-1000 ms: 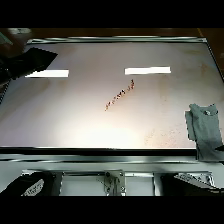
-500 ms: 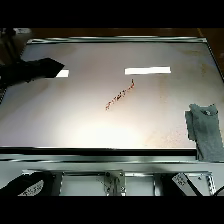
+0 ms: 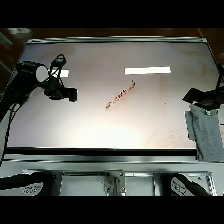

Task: Fold the shirts.

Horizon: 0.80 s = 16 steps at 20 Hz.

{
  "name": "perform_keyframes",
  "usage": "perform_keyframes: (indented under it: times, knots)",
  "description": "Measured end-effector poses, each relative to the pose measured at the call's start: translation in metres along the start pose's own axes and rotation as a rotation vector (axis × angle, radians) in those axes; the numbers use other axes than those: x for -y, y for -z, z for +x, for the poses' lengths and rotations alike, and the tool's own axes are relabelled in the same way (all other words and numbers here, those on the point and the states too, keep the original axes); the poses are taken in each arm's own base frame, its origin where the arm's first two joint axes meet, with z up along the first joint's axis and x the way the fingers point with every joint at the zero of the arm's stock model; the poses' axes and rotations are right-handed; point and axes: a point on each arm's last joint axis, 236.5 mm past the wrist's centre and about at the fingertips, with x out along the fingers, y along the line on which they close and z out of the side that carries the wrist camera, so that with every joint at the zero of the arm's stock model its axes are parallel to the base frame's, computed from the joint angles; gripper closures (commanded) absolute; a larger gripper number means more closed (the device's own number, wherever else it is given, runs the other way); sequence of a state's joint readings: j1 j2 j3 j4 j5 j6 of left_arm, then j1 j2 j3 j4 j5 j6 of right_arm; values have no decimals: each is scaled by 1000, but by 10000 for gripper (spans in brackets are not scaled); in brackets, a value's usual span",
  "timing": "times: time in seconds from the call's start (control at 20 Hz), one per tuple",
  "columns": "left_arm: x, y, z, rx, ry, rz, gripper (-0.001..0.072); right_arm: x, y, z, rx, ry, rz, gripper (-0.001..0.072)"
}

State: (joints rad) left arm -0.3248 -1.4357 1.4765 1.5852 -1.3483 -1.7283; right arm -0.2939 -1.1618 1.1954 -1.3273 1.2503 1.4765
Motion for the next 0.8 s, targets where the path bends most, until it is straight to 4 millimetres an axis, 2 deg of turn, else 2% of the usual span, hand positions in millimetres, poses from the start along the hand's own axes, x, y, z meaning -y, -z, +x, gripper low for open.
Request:
perform_keyframes:
  times: [0.2, 0.4, 0.8]
  knots:
    - [-4, 3, 5, -28, -28, -3, 4, -27, 14, 11, -66, -25, -65, 34]
    - [-1, 1, 7, -22, -23, -6, 4, -36, 19, 14, -87, -33, -85, 34]
    - [2, -5, 8, 1, -9, -10, 4, -39, 21, 14, -96, -36, -90, 34]
